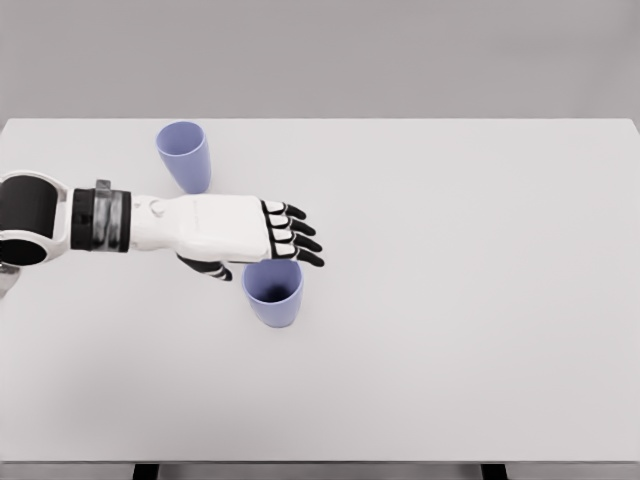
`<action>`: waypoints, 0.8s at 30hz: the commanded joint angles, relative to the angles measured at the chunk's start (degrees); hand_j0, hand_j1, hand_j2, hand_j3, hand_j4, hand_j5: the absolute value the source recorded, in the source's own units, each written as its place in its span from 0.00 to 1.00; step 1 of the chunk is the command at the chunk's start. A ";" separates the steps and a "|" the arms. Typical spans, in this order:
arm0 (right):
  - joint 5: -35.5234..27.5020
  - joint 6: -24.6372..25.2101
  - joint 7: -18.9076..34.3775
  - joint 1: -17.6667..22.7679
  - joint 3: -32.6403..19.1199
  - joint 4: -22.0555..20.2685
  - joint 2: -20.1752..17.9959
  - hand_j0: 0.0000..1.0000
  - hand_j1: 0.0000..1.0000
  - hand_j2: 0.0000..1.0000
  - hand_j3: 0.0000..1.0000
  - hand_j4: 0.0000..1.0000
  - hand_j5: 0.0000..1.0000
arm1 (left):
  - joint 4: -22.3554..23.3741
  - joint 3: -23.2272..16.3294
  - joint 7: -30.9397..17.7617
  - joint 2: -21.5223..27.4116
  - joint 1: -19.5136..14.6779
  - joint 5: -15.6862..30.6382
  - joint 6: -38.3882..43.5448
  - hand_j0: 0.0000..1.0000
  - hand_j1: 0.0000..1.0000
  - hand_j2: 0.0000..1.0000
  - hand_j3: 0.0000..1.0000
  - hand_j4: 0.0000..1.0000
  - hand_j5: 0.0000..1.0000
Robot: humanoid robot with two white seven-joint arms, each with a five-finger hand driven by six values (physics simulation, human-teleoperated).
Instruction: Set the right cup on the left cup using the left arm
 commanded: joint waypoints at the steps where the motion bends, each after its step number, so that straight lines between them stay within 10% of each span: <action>1: -0.05 -0.02 0.00 0.00 -0.01 0.00 -0.01 1.00 1.00 1.00 1.00 1.00 1.00 | 0.00 -0.53 0.03 -0.10 0.00 0.27 0.15 1.00 1.00 1.00 1.00 1.00 1.00; 24: -0.05 -0.02 0.00 0.00 -0.01 0.00 -0.01 1.00 1.00 1.00 1.00 1.00 1.00 | 0.00 -2.20 0.03 -0.80 0.88 -1.84 0.15 1.00 1.00 1.00 1.00 1.00 1.00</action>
